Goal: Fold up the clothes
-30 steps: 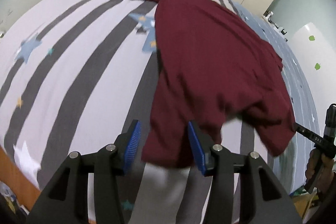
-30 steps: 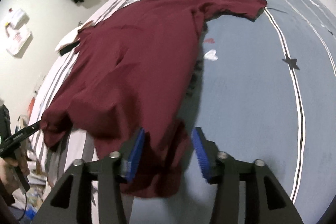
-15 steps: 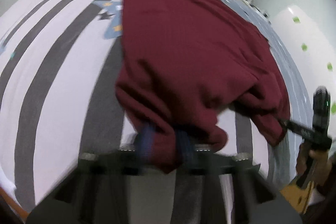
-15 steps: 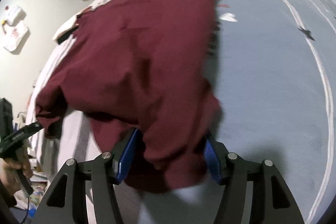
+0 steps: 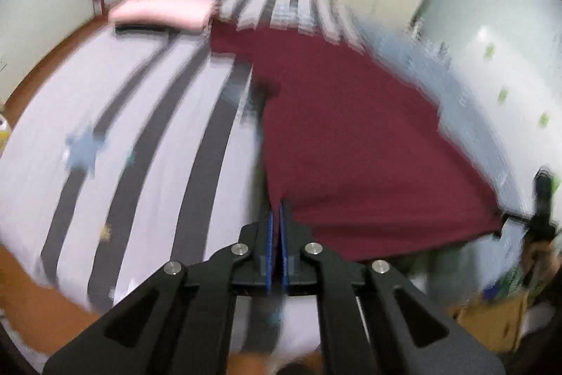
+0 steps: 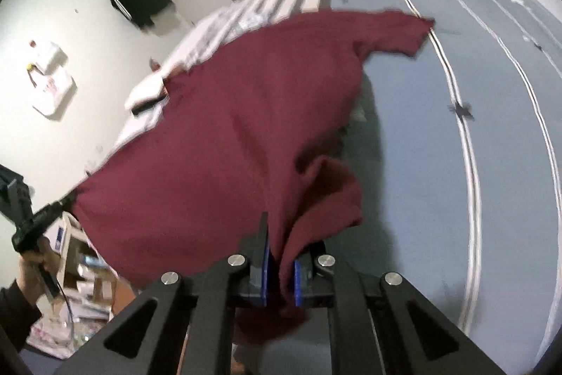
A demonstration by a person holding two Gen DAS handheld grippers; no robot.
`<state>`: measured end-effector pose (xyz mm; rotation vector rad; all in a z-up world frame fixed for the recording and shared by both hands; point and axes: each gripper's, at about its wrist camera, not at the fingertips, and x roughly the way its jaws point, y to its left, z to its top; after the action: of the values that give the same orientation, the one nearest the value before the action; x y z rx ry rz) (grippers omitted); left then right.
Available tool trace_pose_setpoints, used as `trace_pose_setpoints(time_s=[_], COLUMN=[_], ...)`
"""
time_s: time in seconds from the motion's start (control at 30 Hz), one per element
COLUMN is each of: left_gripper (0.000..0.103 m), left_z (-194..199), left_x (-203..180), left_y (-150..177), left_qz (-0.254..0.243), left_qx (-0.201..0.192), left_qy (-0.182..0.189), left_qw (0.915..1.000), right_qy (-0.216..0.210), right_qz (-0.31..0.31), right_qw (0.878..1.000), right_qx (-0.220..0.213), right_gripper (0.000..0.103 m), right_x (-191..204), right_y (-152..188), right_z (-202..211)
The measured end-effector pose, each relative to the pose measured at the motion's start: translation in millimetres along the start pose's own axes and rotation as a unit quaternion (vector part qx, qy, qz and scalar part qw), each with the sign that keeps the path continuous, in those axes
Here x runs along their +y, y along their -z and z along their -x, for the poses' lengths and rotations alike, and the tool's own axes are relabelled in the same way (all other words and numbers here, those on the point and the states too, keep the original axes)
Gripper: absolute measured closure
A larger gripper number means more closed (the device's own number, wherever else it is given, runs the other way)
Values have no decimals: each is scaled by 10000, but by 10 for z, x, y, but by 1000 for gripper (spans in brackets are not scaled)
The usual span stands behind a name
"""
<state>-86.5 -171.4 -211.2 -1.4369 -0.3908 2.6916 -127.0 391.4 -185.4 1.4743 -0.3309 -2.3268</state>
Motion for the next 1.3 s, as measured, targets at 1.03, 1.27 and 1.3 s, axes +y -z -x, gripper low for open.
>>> trace_pose_setpoints(time_s=[1.03, 1.27, 1.3], left_gripper=[102, 101, 101], left_z=[-354, -176, -343], left_x=[-40, -6, 45], left_y=[231, 494, 644], left_qz=[101, 63, 89], left_qx=[313, 800, 1159], left_qy=[-375, -813, -876], left_qw=[9988, 9935, 9893], right_qy=[962, 711, 795], right_qz=[-772, -752, -754], right_qw=[9918, 9944, 9930], right_qx=[336, 223, 436], right_gripper=[101, 101, 101], right_x=[-714, -643, -687], right_y=[266, 208, 291], right_z=[-711, -117, -220])
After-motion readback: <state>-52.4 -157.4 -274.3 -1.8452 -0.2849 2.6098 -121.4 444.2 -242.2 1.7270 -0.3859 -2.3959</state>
